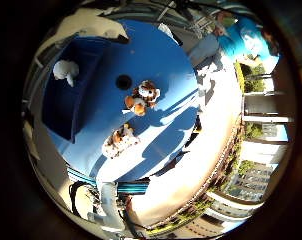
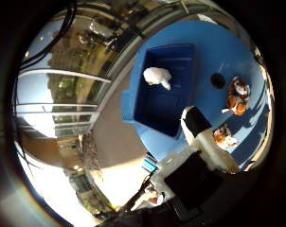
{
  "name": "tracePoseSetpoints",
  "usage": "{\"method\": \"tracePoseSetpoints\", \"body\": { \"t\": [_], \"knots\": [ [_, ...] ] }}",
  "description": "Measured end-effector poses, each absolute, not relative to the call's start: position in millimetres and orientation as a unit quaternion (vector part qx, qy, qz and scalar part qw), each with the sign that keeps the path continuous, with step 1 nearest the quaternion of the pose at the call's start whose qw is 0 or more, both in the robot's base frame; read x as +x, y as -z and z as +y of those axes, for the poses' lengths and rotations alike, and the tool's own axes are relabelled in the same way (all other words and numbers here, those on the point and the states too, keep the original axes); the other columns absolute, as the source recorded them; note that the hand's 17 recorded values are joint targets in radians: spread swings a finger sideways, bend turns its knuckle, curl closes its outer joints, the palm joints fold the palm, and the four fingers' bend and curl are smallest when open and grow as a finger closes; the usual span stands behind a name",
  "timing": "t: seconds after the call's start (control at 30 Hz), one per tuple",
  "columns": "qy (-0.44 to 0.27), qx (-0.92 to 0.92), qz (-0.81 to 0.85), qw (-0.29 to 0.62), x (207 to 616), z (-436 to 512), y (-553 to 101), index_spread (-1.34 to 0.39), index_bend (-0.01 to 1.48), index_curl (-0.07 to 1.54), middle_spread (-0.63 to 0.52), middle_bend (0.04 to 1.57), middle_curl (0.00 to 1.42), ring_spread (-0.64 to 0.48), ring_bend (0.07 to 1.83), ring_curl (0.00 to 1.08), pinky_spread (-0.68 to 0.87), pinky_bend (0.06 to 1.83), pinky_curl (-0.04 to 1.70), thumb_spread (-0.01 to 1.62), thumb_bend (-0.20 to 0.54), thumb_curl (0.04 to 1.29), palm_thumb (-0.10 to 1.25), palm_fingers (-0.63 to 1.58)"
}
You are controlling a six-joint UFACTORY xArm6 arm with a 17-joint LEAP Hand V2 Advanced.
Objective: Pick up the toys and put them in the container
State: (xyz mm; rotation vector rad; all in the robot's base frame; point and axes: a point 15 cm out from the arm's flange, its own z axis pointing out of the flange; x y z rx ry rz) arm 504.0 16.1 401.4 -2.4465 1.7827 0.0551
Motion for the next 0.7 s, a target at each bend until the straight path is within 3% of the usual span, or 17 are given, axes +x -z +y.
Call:
{"method": "tracePoseSetpoints", "body": {
  "t": [0.27,0.7],
  "knots": [
    [-0.003,-0.828,0.557,-0.059,532.1,-54.4,-320.8,-0.39,0.16,0.22,0.02,0.18,0.33,0.27,0.39,0.30,0.47,0.75,0.25,1.04,-0.036,0.48,0.72,0.02],
    [-0.056,-0.850,0.509,-0.125,551.1,-86.0,-194.3,-0.38,0.16,0.22,0.02,0.17,0.32,0.26,0.36,0.31,0.46,0.74,0.23,1.05,-0.034,0.42,0.67,0.00]
  ]
}}
